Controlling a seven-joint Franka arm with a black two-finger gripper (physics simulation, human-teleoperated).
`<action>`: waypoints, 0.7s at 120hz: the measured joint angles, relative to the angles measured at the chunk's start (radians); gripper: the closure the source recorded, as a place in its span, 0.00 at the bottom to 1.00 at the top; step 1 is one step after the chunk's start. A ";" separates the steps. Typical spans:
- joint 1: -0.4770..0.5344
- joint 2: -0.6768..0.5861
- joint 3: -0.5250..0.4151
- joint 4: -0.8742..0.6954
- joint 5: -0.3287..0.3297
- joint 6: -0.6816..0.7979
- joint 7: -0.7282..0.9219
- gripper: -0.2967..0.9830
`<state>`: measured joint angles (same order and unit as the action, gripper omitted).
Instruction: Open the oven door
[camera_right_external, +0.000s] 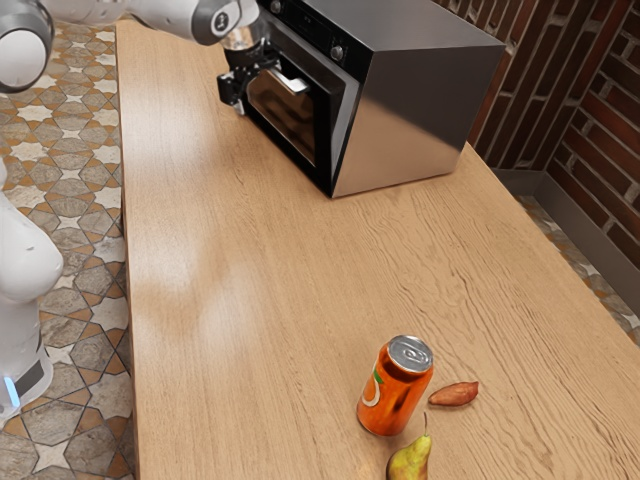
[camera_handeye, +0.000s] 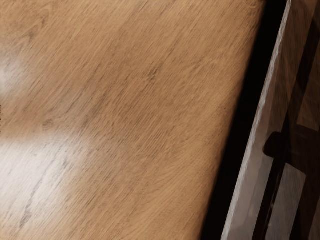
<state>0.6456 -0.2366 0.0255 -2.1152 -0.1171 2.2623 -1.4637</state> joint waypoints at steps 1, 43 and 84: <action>0.000 -0.001 0.000 -0.002 0.001 0.001 0.000 0.23; -0.005 -0.057 0.010 -0.075 0.004 0.016 -0.013 0.23; -0.012 -0.145 0.019 -0.186 0.008 0.025 -0.026 0.23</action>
<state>0.6336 -0.3821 0.0449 -2.3016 -0.1094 2.2876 -1.4902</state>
